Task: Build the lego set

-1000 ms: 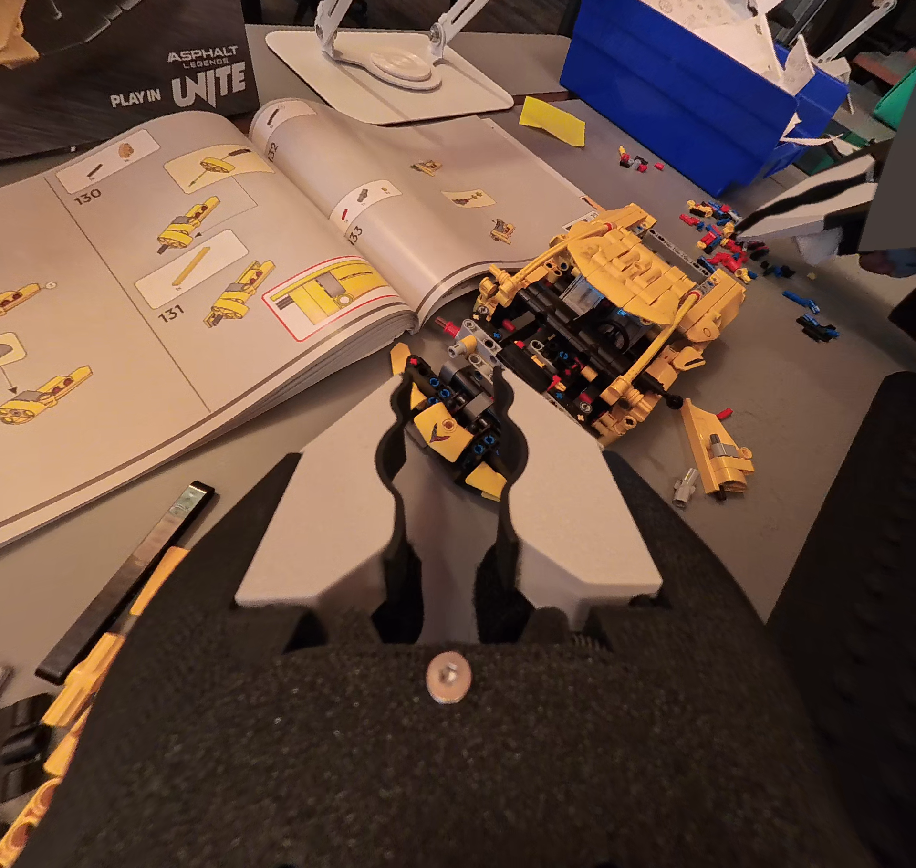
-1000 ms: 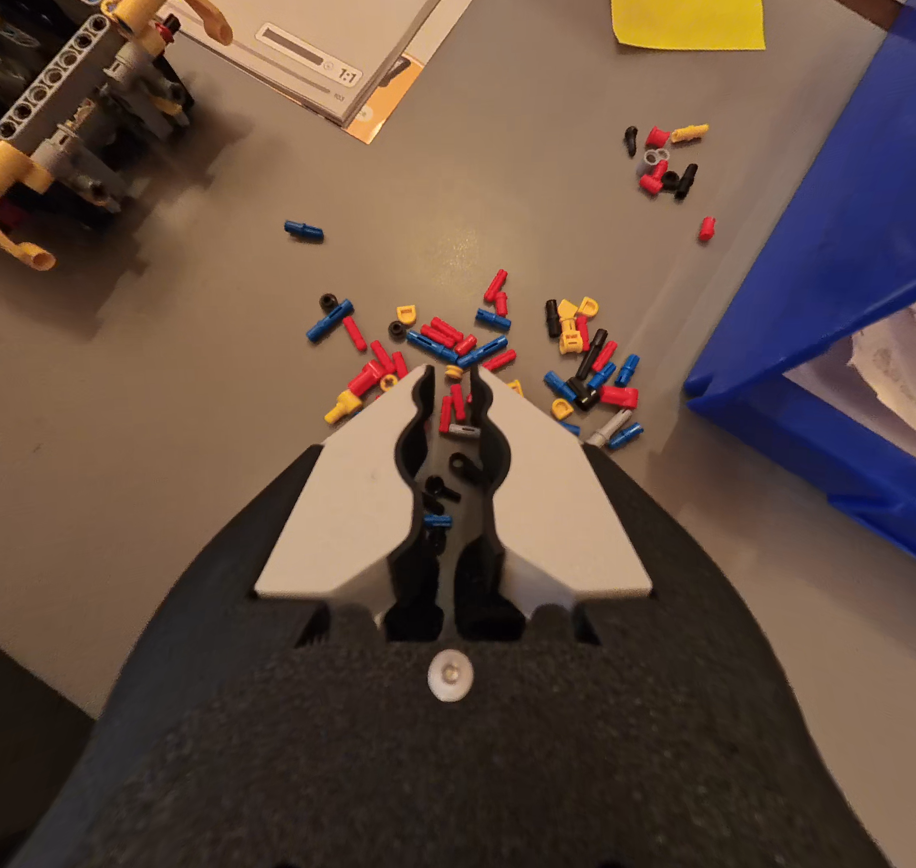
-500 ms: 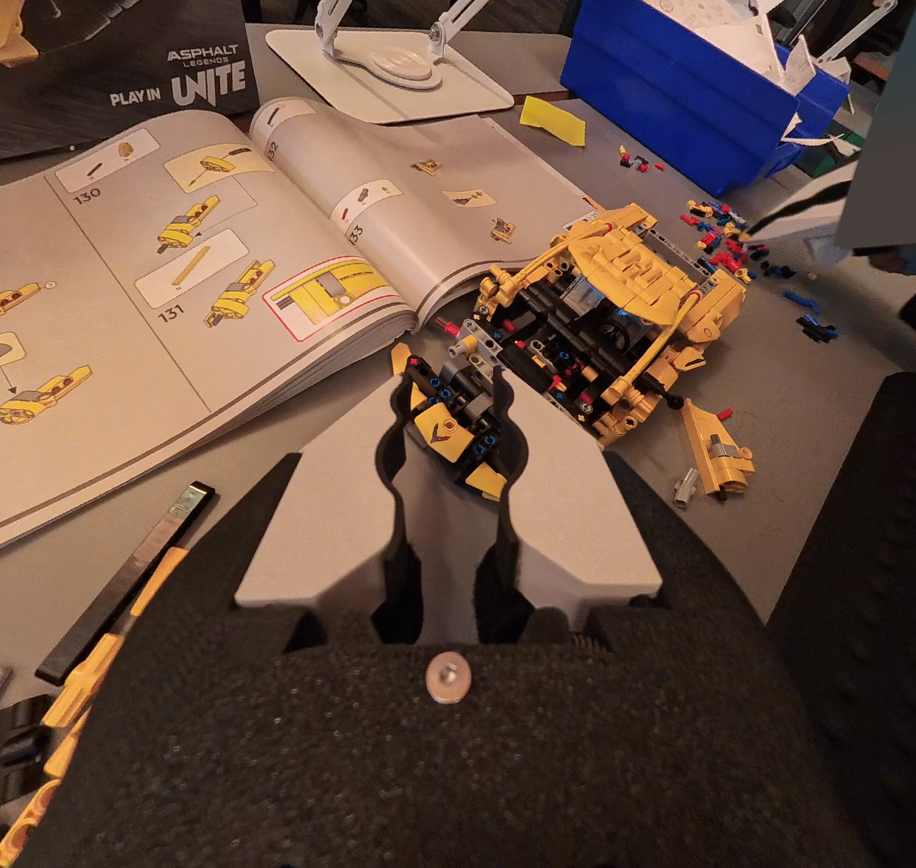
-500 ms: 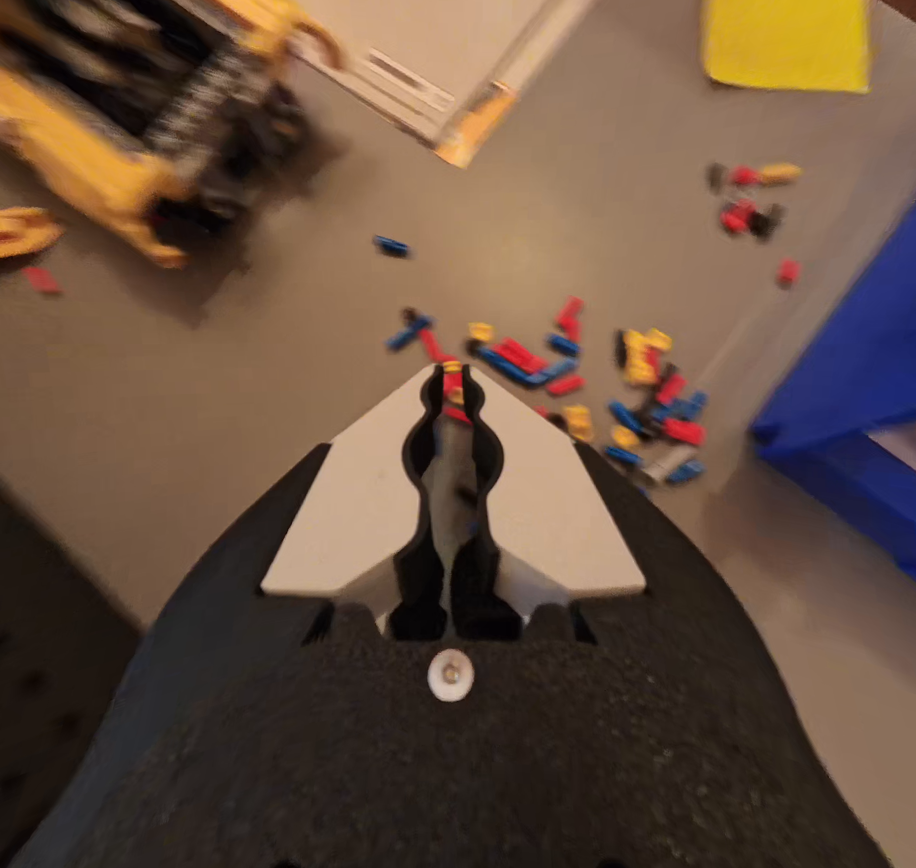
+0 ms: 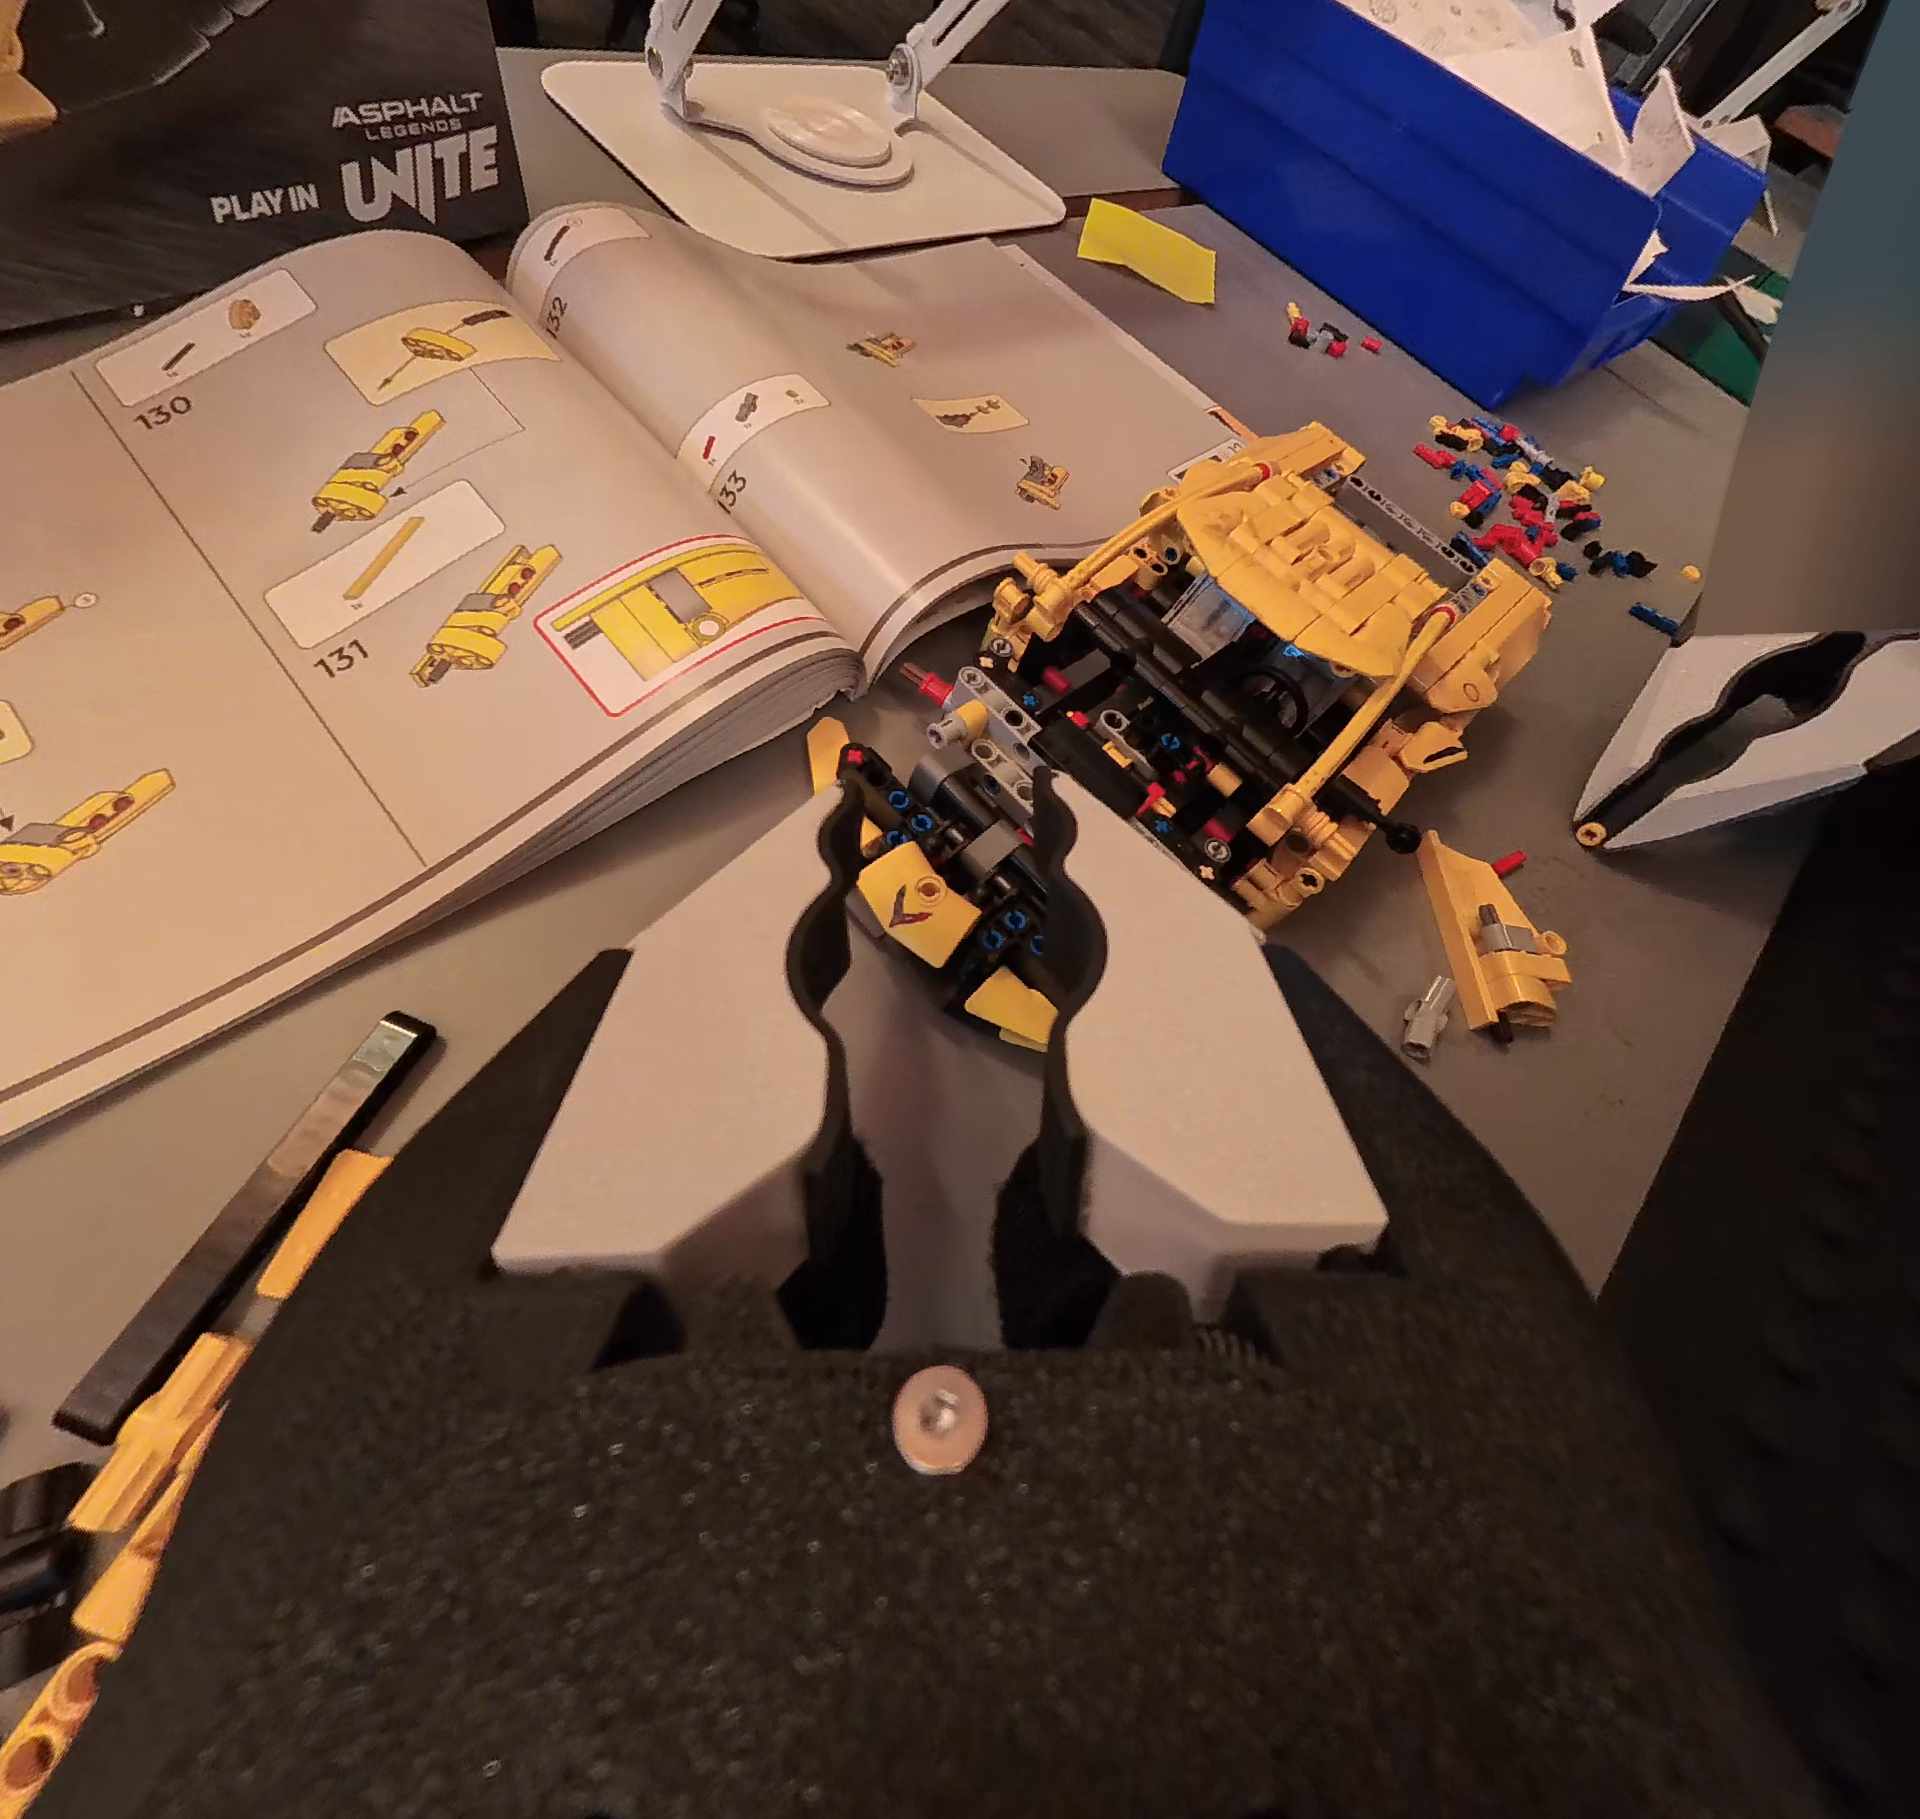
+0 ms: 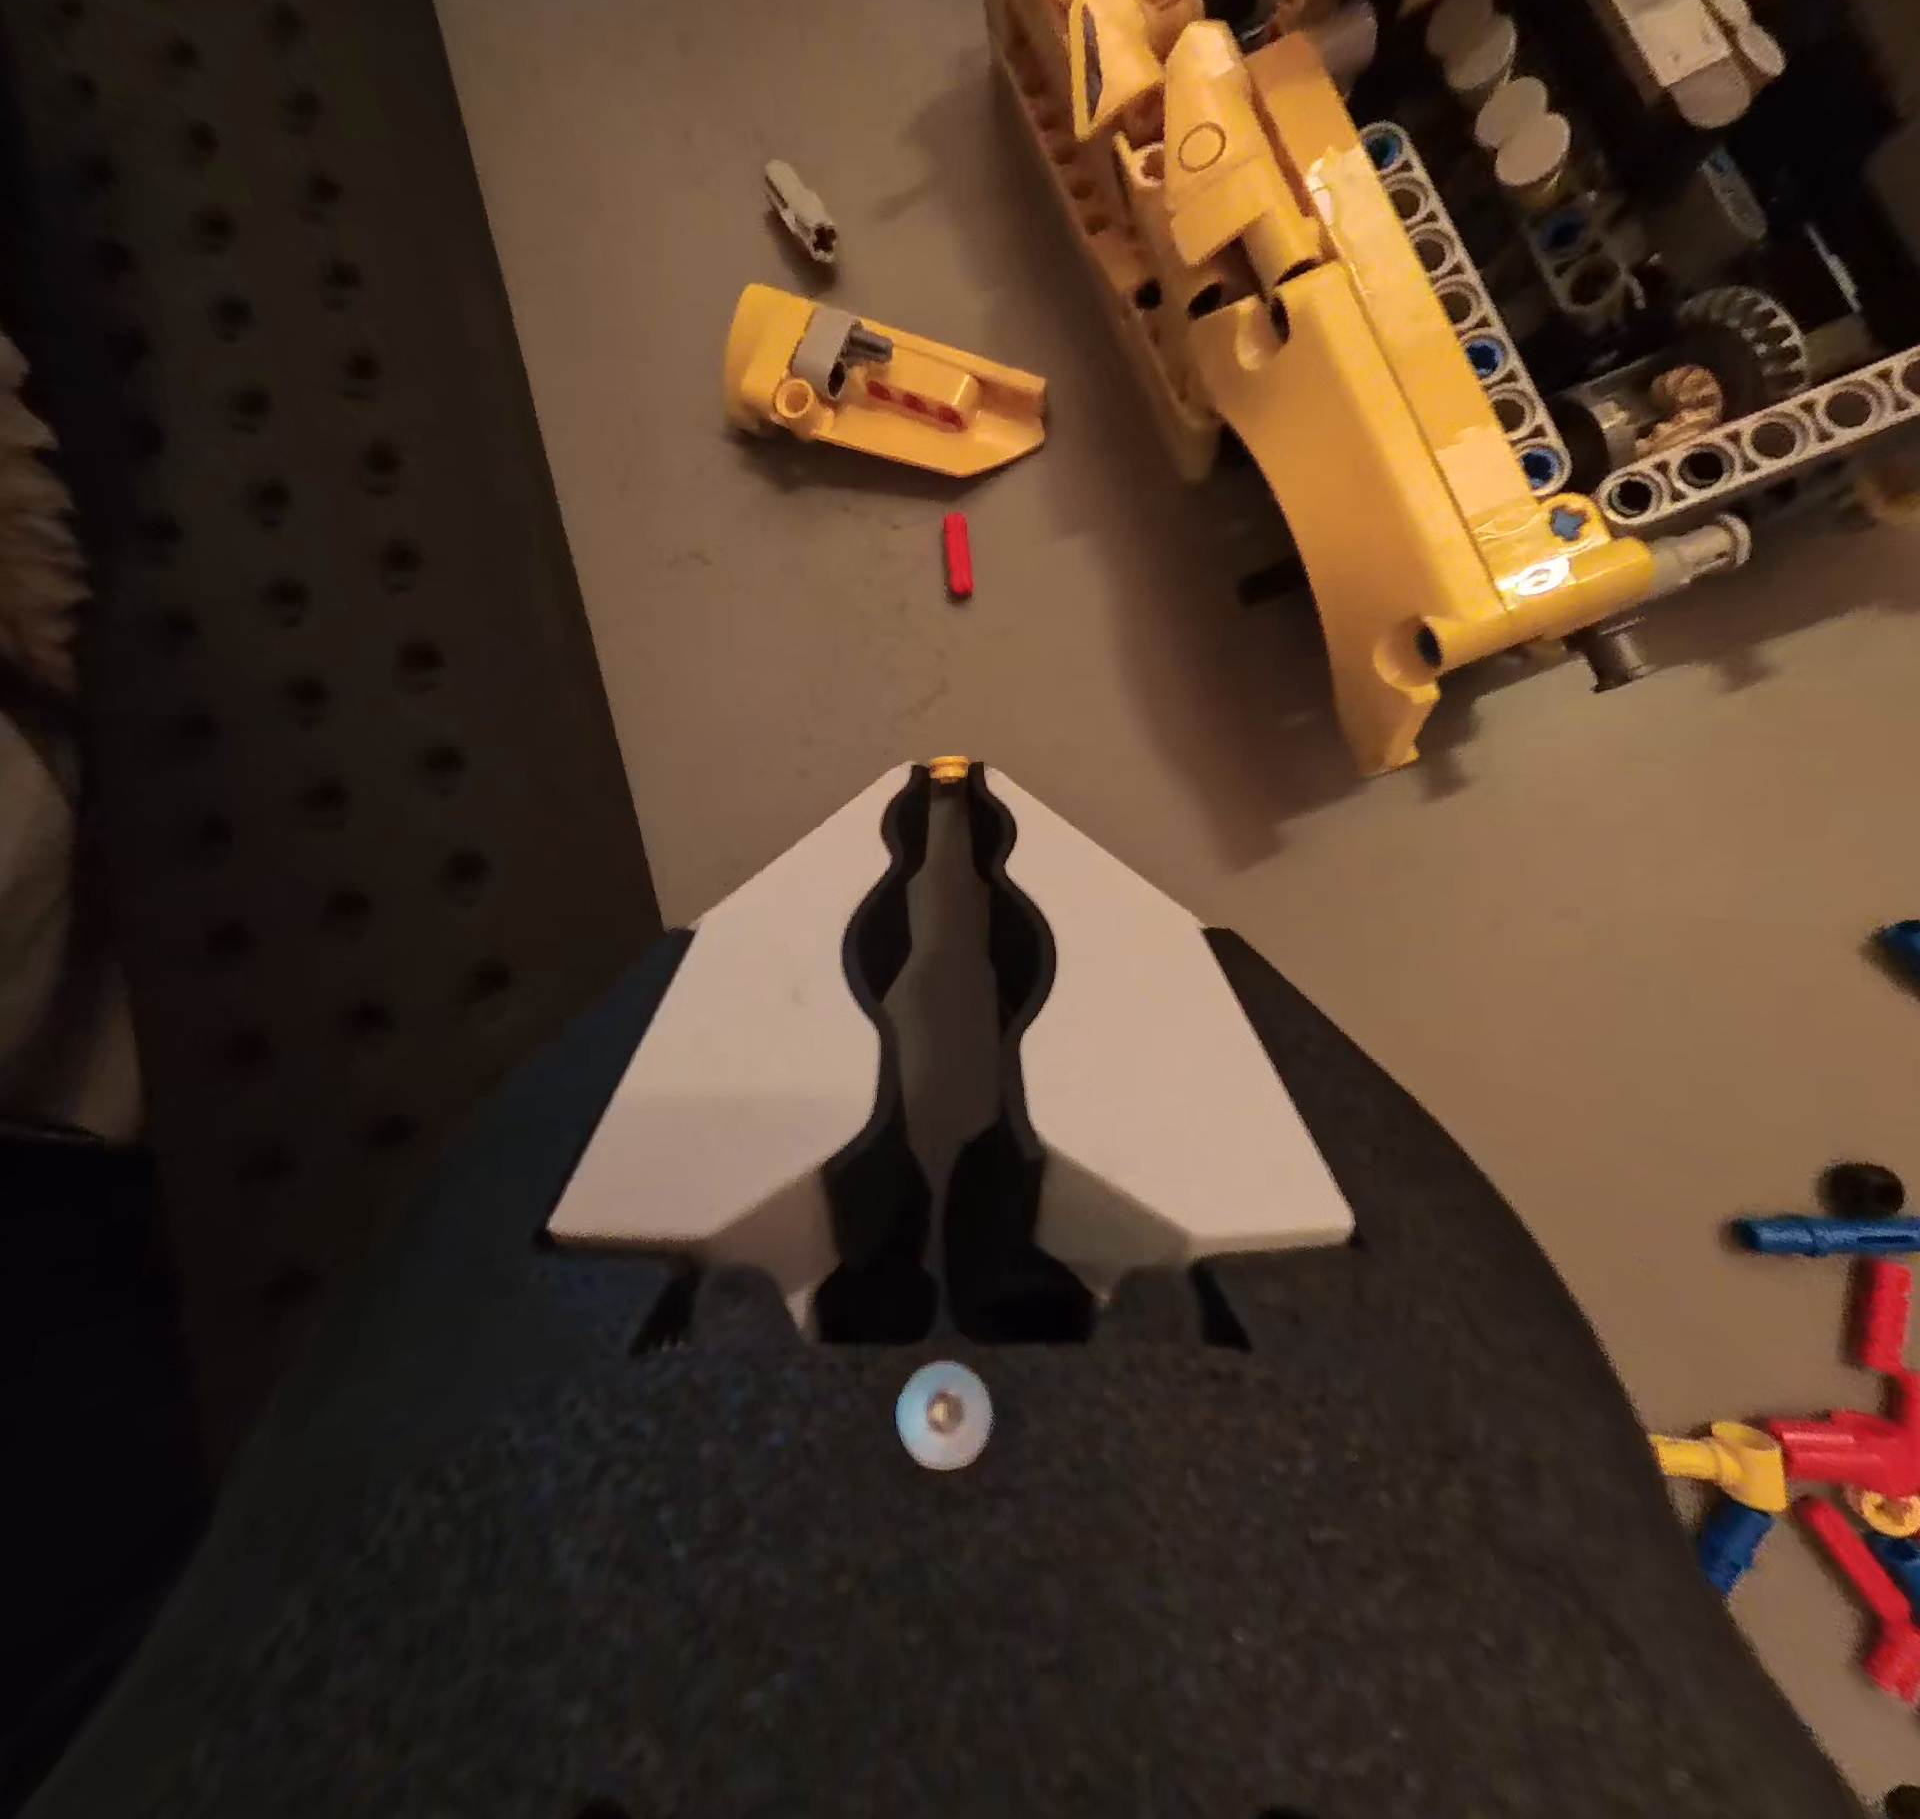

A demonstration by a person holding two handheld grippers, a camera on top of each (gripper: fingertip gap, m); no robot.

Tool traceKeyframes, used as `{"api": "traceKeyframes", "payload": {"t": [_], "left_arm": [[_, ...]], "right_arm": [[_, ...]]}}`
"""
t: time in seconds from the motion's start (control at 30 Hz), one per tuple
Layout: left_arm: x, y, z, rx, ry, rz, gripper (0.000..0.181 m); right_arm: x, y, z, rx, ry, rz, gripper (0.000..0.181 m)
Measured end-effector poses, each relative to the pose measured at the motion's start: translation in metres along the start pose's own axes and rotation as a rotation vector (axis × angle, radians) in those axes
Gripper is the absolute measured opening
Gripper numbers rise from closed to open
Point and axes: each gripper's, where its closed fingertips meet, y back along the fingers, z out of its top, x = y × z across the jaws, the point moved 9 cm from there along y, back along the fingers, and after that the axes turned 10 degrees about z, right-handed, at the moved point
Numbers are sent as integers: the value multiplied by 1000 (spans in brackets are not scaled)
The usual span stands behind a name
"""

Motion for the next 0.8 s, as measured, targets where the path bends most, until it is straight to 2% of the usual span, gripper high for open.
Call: {"api": "traceKeyframes", "payload": {"t": [0.37, 0.43, 0.57, 0.67, 0.8], "left_arm": [[0, 0, 0, 3, -3, 1, 32], [0, 0, 0, 3, -4, 3, 32], [-1, 0, 0, 3, -4, 0, 32], [-1, 0, -1, 5, -5, 0, 32], [0, -1, -1, 8, -8, 5, 32]], "right_arm": [[-1, 14, -6, -7, 2, -52, 13], [-7, 30, -11, -27, -13, -122, 13], [-36, 76, -36, -62, -119, -363, 21], [-55, 98, -56, -77, -183, -514, 20], [-67, 103, -66, -111, -243, -499, 19]]}}
